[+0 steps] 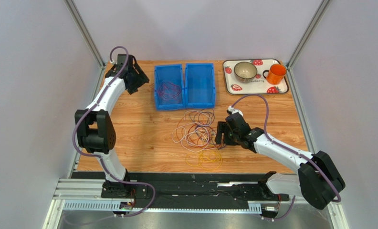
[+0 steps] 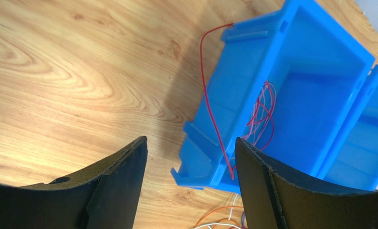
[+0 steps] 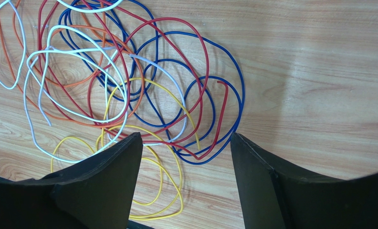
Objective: Untangle the cables
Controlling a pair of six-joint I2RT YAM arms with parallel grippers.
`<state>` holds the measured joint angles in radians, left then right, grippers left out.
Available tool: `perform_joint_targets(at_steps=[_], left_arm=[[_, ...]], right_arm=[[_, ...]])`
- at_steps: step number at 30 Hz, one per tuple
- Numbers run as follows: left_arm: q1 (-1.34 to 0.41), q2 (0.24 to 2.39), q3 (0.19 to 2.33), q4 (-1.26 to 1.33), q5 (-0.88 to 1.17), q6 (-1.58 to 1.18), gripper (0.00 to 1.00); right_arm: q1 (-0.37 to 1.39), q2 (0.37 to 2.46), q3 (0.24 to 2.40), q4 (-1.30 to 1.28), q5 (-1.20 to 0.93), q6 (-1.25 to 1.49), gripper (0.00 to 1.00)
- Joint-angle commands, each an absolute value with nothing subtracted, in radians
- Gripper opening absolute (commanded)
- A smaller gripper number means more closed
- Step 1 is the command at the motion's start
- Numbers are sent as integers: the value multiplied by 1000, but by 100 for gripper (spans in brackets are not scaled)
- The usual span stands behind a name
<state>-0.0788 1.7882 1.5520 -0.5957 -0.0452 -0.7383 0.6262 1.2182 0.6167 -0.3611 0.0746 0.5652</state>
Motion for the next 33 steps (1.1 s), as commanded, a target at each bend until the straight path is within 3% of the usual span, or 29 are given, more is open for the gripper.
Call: perform_joint_targets(at_steps=[1,33], left_arm=[[-68,1805,1548,-482,81,-814,75],[-12,1937,1447,-275,189,-1005,60]], right_arm=[[630,1210,637,-350,71,575,72],[630,1278,655,-337,77,568,72]])
